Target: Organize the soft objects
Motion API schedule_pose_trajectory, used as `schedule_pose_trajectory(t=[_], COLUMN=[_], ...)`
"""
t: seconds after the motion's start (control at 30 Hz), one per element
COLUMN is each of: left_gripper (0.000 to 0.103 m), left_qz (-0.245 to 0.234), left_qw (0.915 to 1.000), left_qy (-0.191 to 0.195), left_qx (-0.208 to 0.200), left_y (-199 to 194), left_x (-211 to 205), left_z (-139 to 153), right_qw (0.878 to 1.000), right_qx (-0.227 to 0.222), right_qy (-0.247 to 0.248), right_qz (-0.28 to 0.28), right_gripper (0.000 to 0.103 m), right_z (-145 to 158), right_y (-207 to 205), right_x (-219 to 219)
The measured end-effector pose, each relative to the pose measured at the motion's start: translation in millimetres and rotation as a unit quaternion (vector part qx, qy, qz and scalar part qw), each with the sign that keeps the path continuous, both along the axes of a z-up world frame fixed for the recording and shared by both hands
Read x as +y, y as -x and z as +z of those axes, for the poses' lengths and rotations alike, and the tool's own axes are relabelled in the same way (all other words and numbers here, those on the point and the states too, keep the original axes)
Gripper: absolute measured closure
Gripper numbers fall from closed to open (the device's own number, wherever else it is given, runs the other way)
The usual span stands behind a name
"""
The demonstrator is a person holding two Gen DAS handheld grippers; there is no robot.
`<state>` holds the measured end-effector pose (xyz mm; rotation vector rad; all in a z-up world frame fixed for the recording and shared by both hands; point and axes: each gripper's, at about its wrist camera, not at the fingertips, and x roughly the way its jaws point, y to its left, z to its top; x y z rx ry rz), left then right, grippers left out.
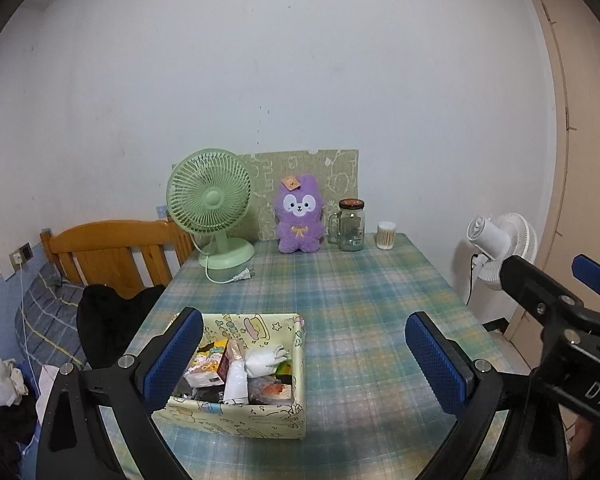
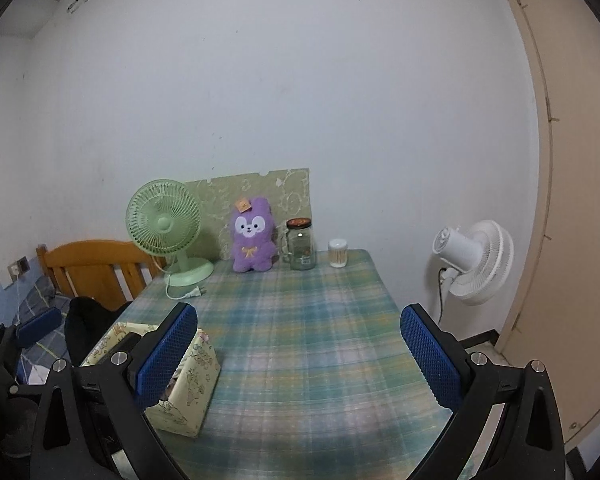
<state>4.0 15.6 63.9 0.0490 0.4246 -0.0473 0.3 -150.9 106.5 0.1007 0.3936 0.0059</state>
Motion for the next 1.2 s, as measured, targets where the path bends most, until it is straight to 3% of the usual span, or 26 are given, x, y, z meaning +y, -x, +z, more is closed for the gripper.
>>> schedule_pose_trajectory(t=[0.37,1.2], left_gripper=[0.001,0.0], left_qz=[-0.001,0.016], left_qw=[0.9998,0.9997], left_qy=[0.007,0.009], left_qx=[-0.017,-0.015], left_y=[18,20], left_x=[4,14], left_z=[7,5], right_qw=[1.0,1.0], right_qx=[-0.008,-0.006], right_qy=[0.003,0.01], right_qz=[-0.009,0.007], right_gripper=[0.0,0.0], right_z=[5,3], right_y=[17,12], right_x=[-3,11])
